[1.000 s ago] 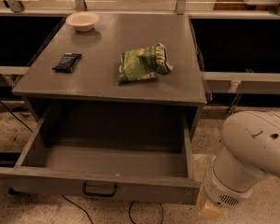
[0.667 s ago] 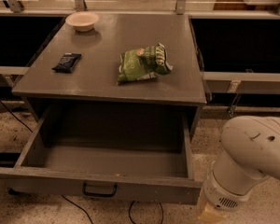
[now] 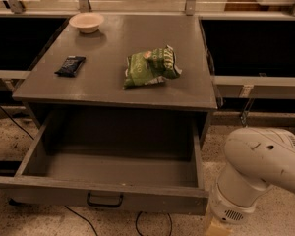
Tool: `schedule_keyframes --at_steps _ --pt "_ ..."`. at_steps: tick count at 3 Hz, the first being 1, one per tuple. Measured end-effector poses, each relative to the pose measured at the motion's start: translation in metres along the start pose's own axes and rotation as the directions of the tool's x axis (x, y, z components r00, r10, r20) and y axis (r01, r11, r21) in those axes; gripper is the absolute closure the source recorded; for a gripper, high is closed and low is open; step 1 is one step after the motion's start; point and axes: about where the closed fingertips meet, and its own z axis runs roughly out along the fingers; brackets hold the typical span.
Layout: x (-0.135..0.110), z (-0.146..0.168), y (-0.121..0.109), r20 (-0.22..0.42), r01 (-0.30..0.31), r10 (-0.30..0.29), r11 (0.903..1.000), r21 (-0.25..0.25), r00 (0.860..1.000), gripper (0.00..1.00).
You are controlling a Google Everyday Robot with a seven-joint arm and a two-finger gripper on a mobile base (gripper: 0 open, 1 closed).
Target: Close top drawer
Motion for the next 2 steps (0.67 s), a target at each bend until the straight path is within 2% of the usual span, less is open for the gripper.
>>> schedule_keyframes --at_steps 2 --pt "0.0 0.0 0.0 0.0 0.0 0.0 1.0 0.0 1.0 0.51"
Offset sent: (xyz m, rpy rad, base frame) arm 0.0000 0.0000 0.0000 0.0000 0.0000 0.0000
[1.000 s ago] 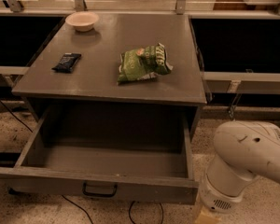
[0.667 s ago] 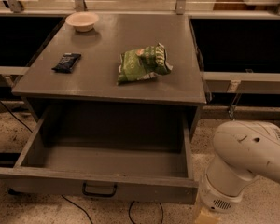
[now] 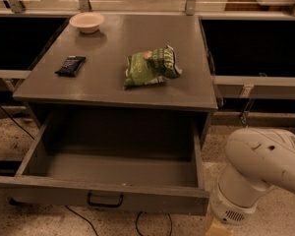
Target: Close top drawer
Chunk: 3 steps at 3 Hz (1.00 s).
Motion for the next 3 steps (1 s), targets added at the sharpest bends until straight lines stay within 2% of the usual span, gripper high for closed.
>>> schedule_keyframes --at_steps 2,3 --pt "0.0 0.0 0.0 0.0 0.0 0.0 1.0 0.0 1.0 0.03" --pt "0.0 0.0 0.0 0.0 0.0 0.0 1.0 0.0 1.0 0.0"
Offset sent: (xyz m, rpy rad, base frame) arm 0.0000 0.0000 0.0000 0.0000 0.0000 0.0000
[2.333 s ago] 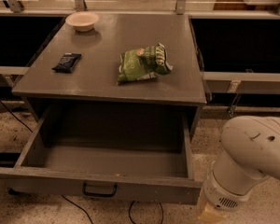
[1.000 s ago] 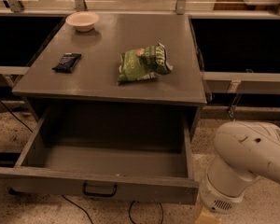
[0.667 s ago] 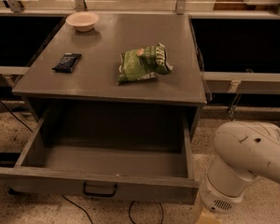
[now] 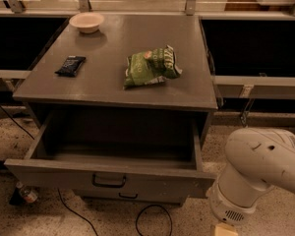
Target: Close top drawer
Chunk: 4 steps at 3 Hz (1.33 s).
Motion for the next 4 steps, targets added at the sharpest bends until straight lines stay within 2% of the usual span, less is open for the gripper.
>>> schedule_keyframes --at_steps 1,2,3,4 --pt "0.0 0.0 0.0 0.0 0.0 0.0 1.0 0.0 1.0 0.0" --pt "0.0 0.0 0.0 0.0 0.0 0.0 1.0 0.0 1.0 0.18" --pt "0.0 0.0 0.0 0.0 0.0 0.0 1.0 0.0 1.0 0.43" --pt "0.0 0.0 0.0 0.0 0.0 0.0 1.0 0.0 1.0 0.72"
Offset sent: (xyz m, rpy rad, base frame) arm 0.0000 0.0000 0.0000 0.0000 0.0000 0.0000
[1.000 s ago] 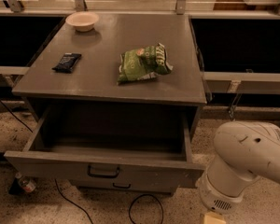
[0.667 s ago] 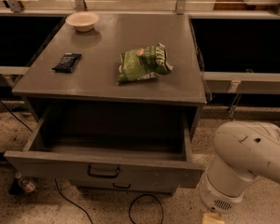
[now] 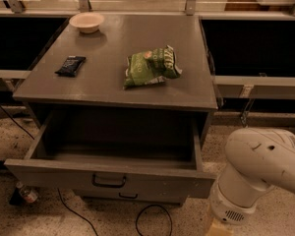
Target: Close top drawer
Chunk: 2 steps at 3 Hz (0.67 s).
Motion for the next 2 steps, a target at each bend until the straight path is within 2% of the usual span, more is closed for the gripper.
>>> schedule_keyframes --at_steps 1,2 --pt "0.0 0.0 0.0 0.0 0.0 0.0 1.0 0.0 1.0 0.97" --pt "-0.029 0.03 -0.033 0.075 -0.017 0.019 0.9994 -0.03 0.997 1.0"
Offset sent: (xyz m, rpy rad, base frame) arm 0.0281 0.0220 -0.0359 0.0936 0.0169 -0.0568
